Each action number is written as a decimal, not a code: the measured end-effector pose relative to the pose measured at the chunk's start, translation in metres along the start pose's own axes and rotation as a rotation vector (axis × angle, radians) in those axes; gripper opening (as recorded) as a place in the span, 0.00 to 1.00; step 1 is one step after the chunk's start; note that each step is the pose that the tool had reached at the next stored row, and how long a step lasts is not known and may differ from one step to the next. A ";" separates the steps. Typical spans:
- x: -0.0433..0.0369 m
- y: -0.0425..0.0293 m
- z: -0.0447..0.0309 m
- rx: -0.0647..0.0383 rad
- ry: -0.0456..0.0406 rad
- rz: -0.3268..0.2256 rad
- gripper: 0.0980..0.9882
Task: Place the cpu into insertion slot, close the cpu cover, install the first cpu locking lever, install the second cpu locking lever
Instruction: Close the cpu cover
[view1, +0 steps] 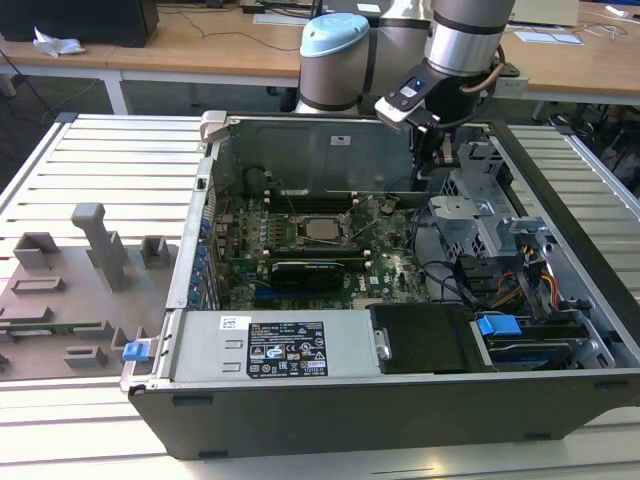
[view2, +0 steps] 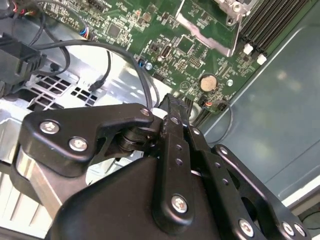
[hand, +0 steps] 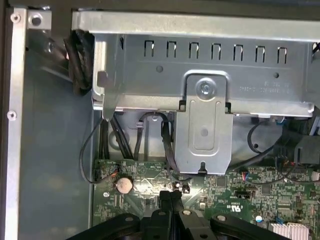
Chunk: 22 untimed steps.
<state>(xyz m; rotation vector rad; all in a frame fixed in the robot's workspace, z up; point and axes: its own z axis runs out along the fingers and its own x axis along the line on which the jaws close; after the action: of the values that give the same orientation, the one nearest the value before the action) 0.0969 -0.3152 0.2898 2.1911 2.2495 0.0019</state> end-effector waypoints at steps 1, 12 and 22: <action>0.0000 -0.0002 0.0016 0.000 -0.0002 0.000 0.01; 0.0000 -0.0003 0.0191 0.000 -0.0001 0.000 0.01; 0.0008 -0.0272 0.0406 0.000 -0.0001 0.000 0.01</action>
<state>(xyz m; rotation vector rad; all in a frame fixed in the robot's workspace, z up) 0.0697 -0.3152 0.2492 2.1911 2.2495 0.0018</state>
